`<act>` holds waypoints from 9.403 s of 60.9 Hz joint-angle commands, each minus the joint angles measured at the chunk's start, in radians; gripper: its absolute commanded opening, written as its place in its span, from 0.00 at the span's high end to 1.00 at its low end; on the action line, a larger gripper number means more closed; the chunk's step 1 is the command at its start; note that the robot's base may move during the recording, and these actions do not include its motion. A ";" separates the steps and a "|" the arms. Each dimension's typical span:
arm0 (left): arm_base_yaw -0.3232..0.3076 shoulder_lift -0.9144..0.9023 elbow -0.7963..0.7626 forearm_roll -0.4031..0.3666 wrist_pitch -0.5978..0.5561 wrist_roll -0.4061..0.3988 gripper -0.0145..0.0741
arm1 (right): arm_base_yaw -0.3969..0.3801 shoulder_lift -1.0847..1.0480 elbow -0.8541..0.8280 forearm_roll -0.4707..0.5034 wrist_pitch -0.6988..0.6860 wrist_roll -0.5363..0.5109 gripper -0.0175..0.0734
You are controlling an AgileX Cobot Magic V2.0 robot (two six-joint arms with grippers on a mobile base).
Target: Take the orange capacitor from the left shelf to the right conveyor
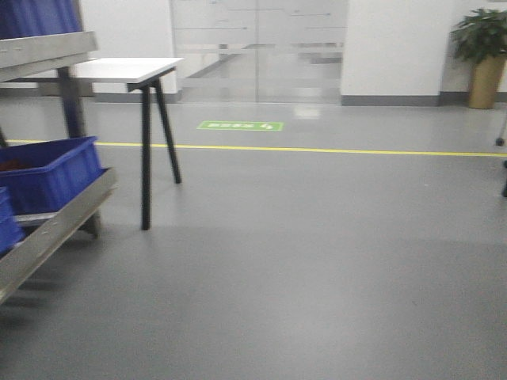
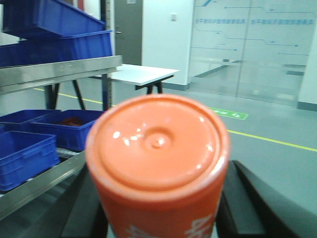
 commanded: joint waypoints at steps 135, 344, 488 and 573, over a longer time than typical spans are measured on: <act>0.003 0.010 -0.008 -0.005 -0.090 0.000 0.95 | -0.003 0.013 -0.028 -0.025 -0.028 -0.008 0.75; 0.003 0.010 -0.008 -0.005 -0.090 0.000 0.95 | -0.004 1.074 -0.682 -0.015 -0.409 0.068 0.64; 0.003 0.010 -0.008 -0.005 -0.090 0.000 0.95 | -0.446 -0.225 0.268 1.141 -0.295 -1.078 0.75; 0.003 0.010 -0.008 -0.005 -0.090 0.000 0.95 | -0.518 -0.225 0.268 1.151 -0.290 -1.077 0.75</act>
